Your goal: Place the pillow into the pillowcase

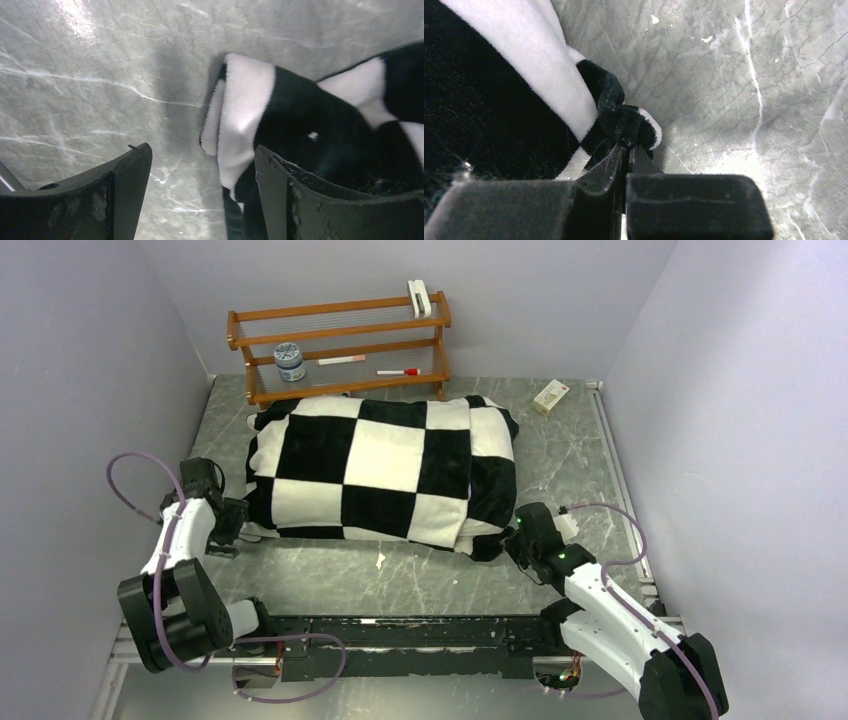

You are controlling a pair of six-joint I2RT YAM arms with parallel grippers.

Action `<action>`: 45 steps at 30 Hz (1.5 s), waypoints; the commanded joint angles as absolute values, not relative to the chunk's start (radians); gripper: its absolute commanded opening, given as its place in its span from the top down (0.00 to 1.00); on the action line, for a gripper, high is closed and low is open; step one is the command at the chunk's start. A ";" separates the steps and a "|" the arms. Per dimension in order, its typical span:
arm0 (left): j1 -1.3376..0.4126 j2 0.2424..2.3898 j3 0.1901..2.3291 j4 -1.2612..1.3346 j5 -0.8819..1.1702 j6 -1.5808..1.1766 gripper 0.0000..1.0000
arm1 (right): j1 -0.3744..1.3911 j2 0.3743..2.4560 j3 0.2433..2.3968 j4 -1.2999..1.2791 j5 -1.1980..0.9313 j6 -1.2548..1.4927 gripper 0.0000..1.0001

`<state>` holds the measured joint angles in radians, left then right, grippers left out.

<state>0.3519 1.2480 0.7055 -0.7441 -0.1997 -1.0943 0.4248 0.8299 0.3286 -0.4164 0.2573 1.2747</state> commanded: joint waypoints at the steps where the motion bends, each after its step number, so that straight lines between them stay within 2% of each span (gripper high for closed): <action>1: 0.366 1.183 0.751 -0.814 -0.244 -1.215 0.21 | 0.423 0.819 0.338 -0.409 0.268 1.256 1.00; 7: 0.384 1.247 0.715 -0.680 -0.168 -1.286 0.17 | 0.423 0.857 0.354 -0.357 0.233 1.192 1.00; 12: 0.391 1.283 0.688 -0.594 -0.187 -1.312 0.14 | 0.422 0.868 0.358 -0.339 0.243 1.159 1.00; 20: 0.389 1.371 0.610 -0.480 -0.172 -1.373 0.20 | 0.422 0.849 0.347 -0.327 0.251 1.141 1.00; 22: 0.383 1.405 0.591 -0.440 -0.179 -1.370 0.26 | 0.422 0.850 0.353 -0.336 0.257 1.137 1.00; 23: 0.380 1.417 0.578 -0.411 -0.176 -1.365 0.34 | 0.423 0.848 0.352 -0.330 0.257 1.132 1.00; 25: 0.369 1.430 0.566 -0.398 -0.169 -1.359 0.58 | 0.423 0.836 0.341 -0.285 0.243 1.091 1.00; 27: 0.365 1.428 0.582 -0.452 -0.191 -1.359 0.86 | 0.422 0.819 0.348 -0.294 0.255 1.083 1.00; 28: 0.365 1.421 0.598 -0.488 -0.205 -1.358 0.94 | 0.422 0.808 0.360 -0.316 0.271 1.089 1.00; 35: 0.356 1.227 0.767 -0.733 -0.297 -1.428 0.95 | 0.422 0.682 0.496 -0.515 0.426 1.120 1.00; 40: 0.347 1.071 0.954 -0.883 -0.287 -1.489 0.95 | 0.422 0.542 0.690 -0.697 0.546 1.116 1.00; 45: 0.345 1.027 1.159 -0.971 -0.124 -1.555 0.95 | 0.423 0.366 0.844 -0.499 0.672 0.857 1.00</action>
<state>0.3450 1.0725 1.0267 -0.8658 -0.2234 -1.4792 0.4267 0.4816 0.7177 -0.6388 0.4797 1.0527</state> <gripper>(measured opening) 0.070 0.014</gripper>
